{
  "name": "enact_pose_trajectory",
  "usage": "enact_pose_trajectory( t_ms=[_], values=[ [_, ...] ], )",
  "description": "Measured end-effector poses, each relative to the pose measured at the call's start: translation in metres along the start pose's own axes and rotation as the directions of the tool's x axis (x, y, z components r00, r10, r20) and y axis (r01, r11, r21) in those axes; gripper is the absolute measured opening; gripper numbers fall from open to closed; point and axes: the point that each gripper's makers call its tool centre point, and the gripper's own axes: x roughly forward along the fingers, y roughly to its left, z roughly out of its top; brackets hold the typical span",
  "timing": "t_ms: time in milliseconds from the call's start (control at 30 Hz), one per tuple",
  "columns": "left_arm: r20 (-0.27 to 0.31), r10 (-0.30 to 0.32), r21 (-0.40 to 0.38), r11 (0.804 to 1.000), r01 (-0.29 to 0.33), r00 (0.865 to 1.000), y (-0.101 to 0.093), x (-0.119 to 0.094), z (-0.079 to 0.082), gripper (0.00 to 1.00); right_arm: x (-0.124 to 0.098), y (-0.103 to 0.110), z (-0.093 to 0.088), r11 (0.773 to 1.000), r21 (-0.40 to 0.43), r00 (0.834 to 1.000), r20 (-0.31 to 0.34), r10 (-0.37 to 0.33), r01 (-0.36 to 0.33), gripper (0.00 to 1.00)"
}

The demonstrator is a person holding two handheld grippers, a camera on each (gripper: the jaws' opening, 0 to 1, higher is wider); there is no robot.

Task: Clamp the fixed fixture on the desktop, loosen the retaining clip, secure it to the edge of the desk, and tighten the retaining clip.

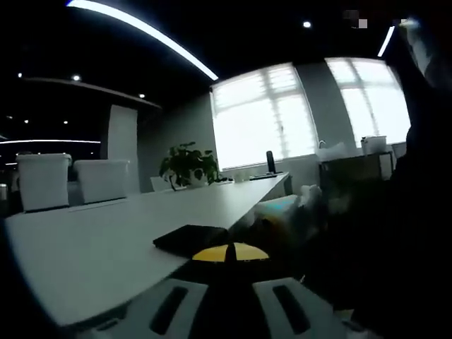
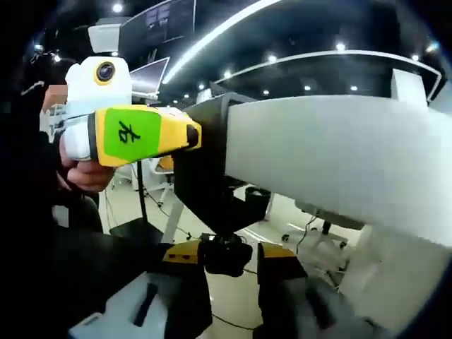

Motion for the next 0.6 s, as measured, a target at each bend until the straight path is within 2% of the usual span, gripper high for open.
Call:
enact_pose_trajectory(
  t_ms=[100, 167, 233, 267, 333, 367, 400, 467, 533, 600],
  values=[
    [0.004, 0.009, -0.003, 1.0, -0.009, 1.0, 0.004, -0.007, 0.001, 0.01, -0.008, 0.003, 0.002, 0.991, 0.076, 0.994, 0.023, -0.111, 0.109, 0.34],
    [0.007, 0.011, -0.009, 1.0, -0.011, 1.0, 0.005, -0.008, 0.002, 0.01, -0.016, 0.004, 0.004, 0.974, 0.106, 0.978, 0.038, -0.204, 0.199, 0.41],
    [0.004, 0.014, -0.001, 1.0, -0.014, 1.0, 0.005, -0.009, 0.002, 0.01, -0.017, 0.011, -0.002, 0.956, 0.139, 0.965, 0.001, -0.261, 0.258, 0.46],
    [0.004, 0.014, 0.004, 1.0, -0.014, 1.0, 0.005, -0.009, 0.002, 0.01, -0.018, 0.012, -0.004, 0.943, 0.154, 0.955, -0.013, -0.296, 0.295, 0.48],
    [0.004, 0.014, -0.001, 1.0, -0.014, 1.0, 0.005, -0.01, 0.002, 0.01, -0.019, 0.01, -0.008, 0.901, 0.181, 0.918, -0.035, -0.396, 0.395, 0.48],
    [0.004, 0.014, -0.001, 1.0, -0.014, 1.0, 0.005, -0.01, 0.002, 0.01, -0.018, 0.009, -0.008, 0.89, 0.178, 0.906, -0.04, -0.421, 0.421, 0.48],
    [0.004, 0.014, 0.0, 1.0, -0.014, 1.0, 0.005, -0.01, 0.002, 0.01, -0.018, 0.008, -0.008, 0.873, 0.161, 0.886, -0.042, -0.461, 0.461, 0.48],
    [0.006, 0.013, -0.002, 1.0, -0.013, 1.0, 0.006, -0.011, 0.003, 0.01, -0.018, 0.011, -0.006, 0.85, 0.185, 0.869, -0.054, -0.493, 0.493, 0.48],
    [0.006, 0.012, -0.005, 1.0, -0.012, 1.0, 0.006, -0.011, 0.003, 0.01, -0.017, 0.016, -0.003, 0.85, 0.18, 0.868, -0.052, -0.495, 0.495, 0.47],
    [0.007, 0.012, -0.005, 1.0, -0.012, 1.0, 0.005, -0.011, 0.003, 0.01, -0.015, 0.014, 0.002, 0.844, 0.143, 0.855, -0.045, -0.516, 0.517, 0.47]
  ],
)
